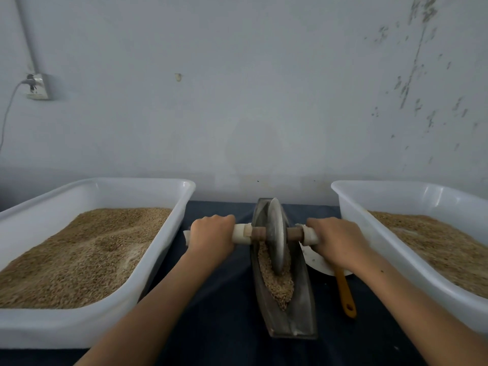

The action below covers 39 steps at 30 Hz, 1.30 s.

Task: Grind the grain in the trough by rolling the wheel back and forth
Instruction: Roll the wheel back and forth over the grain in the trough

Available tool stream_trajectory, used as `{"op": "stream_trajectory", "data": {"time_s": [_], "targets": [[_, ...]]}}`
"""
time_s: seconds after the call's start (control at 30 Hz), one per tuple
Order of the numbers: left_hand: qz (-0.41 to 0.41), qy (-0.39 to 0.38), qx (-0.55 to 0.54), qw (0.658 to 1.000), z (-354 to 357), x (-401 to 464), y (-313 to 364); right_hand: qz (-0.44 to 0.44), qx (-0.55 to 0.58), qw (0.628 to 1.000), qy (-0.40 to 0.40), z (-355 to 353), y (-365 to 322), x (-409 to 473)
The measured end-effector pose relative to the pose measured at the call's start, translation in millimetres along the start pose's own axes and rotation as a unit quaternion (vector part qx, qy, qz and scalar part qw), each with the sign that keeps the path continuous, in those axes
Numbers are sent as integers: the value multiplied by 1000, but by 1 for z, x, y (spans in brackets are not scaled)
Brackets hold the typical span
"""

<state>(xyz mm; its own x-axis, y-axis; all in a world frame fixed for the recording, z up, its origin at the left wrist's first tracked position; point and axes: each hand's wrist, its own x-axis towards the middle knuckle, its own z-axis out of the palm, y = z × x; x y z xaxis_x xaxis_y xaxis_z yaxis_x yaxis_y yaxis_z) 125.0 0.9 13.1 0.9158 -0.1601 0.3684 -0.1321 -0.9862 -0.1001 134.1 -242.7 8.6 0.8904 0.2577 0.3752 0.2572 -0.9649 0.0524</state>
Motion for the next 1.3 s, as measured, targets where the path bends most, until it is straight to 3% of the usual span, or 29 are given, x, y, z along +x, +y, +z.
{"op": "stream_trajectory", "data": {"time_s": [0.33, 0.47, 0.7, 0.77, 0.97, 1.13, 1.3], "targets": [[29, -139, 25, 990, -14, 1, -3, -9, 21, 977, -210, -22, 2, 2], [21, -152, 7, 988, -12, 1, -4, -17, 2, 983, -181, -21, 0, 2], [-6, -87, -18, 996, -3, 0, -3, -32, -24, 998, 40, -3, -5, -3], [-5, -61, -18, 998, -3, 0, -2, -34, -14, 998, 57, 0, -4, -2], [12, -75, 23, 997, -8, 1, 1, -16, 6, 998, -56, -4, 2, 1], [26, -145, 1, 989, -14, 2, -3, -26, 1, 985, -169, -18, 4, 4], [22, -171, -21, 985, -12, 1, -6, -32, -1, 984, -176, -21, 2, 5]]}}
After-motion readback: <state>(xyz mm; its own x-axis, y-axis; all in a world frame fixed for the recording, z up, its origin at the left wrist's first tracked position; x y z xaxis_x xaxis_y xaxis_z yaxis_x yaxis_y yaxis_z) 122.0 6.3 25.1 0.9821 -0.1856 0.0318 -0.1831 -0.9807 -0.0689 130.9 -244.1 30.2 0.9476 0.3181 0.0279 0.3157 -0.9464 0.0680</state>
